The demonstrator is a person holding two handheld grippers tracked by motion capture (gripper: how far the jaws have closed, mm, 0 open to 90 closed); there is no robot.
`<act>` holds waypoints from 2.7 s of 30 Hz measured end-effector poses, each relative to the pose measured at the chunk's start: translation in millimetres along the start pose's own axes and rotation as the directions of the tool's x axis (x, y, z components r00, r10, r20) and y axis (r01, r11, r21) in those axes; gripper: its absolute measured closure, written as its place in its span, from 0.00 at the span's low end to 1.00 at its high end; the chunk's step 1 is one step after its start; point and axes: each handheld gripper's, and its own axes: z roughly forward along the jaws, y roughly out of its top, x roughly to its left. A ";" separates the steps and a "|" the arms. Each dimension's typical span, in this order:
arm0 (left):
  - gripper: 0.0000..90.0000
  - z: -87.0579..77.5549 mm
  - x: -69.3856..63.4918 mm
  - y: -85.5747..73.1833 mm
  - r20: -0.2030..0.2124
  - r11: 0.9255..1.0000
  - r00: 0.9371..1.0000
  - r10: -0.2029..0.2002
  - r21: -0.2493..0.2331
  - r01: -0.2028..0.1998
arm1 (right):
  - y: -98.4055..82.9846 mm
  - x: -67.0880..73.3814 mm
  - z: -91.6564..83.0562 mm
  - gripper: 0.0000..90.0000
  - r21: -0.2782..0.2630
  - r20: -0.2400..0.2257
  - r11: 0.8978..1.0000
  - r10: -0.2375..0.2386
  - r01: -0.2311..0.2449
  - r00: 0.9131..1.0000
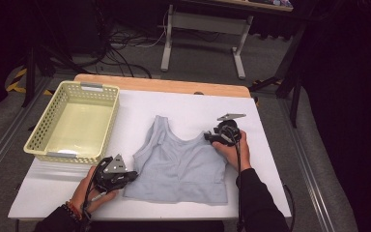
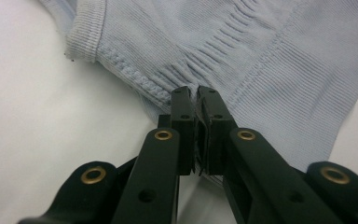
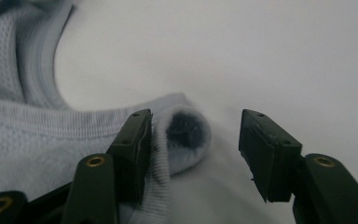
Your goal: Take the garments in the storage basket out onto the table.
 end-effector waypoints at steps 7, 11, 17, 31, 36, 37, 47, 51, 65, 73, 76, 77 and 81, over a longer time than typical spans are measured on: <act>0.95 1.2 0.4 0.8 0.002 1.000 1.000 -0.001 -0.001 0.001 | -9.1 0.1 4.2 0.55 -0.006 -0.023 1.000 -0.001 0.001 1.000; 0.95 1.3 0.3 0.9 0.000 1.000 1.000 0.005 -0.001 -0.005 | -4.8 3.8 4.1 0.59 0.004 -0.015 0.998 -0.056 0.056 0.998; 0.95 1.3 0.3 0.7 -0.001 1.000 1.000 0.007 -0.002 -0.007 | 1.8 -0.5 5.7 0.59 -0.037 -0.016 0.999 -0.010 0.010 1.000; 0.95 3.8 -7.6 3.9 -0.020 1.000 1.000 0.004 -0.020 -0.005 | 19.9 1.0 -0.3 0.92 -0.060 -0.004 0.996 -0.059 0.059 0.998; 0.95 4.9 -9.2 8.3 -0.027 0.999 0.999 0.024 -0.041 -0.025 | 37.3 2.6 -26.5 0.89 -0.167 0.094 0.978 -0.109 0.124 0.990; 0.95 4.9 -9.2 8.3 -0.027 0.999 0.999 0.024 -0.041 -0.025 | 37.3 2.6 -26.5 0.89 -0.167 0.094 0.978 -0.109 0.124 0.990; 0.96 0.8 -7.8 8.5 -0.049 0.999 0.998 0.039 -0.031 -0.041 | 39.0 -6.1 -33.2 0.71 -0.239 0.179 0.969 -0.027 0.070 0.984; 0.96 -4.5 -6.8 9.3 -0.063 0.998 0.997 0.043 -0.038 -0.045 | 33.9 -9.8 -28.3 0.64 -0.194 0.130 0.981 -0.001 0.027 0.992; 0.97 -0.8 -6.6 7.1 -0.097 0.998 0.994 0.058 0.024 -0.056 | 17.8 -13.5 14.3 0.61 0.068 0.045 0.997 -0.034 0.031 0.998; 0.96 1.6 -4.0 6.1 -0.078 0.998 0.996 0.053 0.026 -0.051 | 22.3 -16.0 4.2 0.59 -0.001 0.029 1.000 -0.028 0.028 0.999; 0.96 2.1 -3.6 5.9 -0.072 0.999 0.996 0.047 0.024 -0.045 | 28.9 -14.1 -9.5 0.59 -0.094 0.008 0.995 -0.025 0.026 1.000; 0.96 2.1 -3.6 5.9 -0.072 0.999 0.996 0.047 0.024 -0.045 | 32.0 -12.3 -13.5 0.58 -0.121 0.013 0.992 -0.037 0.038 0.999; 0.96 2.7 -3.8 5.6 -0.073 0.999 0.996 0.042 0.018 -0.041 | 37.9 -8.0 -11.6 0.59 -0.136 0.054 0.989 -0.058 0.065 0.997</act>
